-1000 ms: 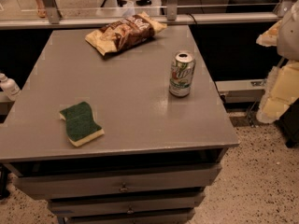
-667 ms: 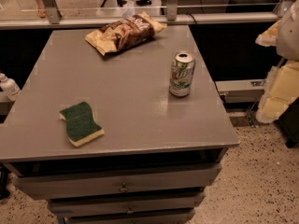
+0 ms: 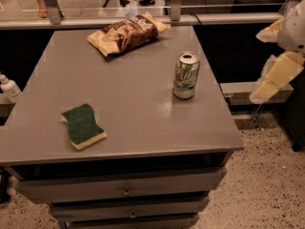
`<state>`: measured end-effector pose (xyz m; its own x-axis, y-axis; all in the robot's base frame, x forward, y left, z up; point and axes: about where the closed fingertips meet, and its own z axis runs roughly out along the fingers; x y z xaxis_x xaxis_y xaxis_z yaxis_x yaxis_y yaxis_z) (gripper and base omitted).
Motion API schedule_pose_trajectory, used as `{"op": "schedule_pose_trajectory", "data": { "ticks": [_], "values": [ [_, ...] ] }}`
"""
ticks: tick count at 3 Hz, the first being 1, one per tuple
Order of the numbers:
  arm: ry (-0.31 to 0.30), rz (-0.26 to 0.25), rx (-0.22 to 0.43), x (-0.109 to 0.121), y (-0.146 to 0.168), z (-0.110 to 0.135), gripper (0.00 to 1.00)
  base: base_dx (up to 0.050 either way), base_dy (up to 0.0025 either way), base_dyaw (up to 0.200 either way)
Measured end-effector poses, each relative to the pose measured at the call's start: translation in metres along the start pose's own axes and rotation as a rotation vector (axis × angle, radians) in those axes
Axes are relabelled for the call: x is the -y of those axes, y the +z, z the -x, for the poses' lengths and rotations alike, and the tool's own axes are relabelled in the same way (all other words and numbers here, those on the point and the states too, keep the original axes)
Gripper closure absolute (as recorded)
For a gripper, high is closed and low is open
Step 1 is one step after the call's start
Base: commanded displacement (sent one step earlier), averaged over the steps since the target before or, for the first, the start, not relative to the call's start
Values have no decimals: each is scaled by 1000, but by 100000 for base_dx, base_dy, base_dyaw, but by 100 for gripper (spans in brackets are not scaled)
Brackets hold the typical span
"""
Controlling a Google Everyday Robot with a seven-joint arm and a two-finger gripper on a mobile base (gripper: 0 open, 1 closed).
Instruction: Knock 7up can over
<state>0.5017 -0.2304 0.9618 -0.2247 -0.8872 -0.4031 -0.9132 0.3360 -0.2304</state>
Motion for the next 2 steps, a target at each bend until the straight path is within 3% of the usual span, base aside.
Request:
{"op": "schedule_pose_trajectory", "data": {
  "ticks": [1, 2],
  "values": [
    [63, 16, 162, 25, 29, 8, 0, 0, 0, 0],
    [84, 33, 336, 27, 54, 27, 0, 0, 0, 0]
  ]
}}
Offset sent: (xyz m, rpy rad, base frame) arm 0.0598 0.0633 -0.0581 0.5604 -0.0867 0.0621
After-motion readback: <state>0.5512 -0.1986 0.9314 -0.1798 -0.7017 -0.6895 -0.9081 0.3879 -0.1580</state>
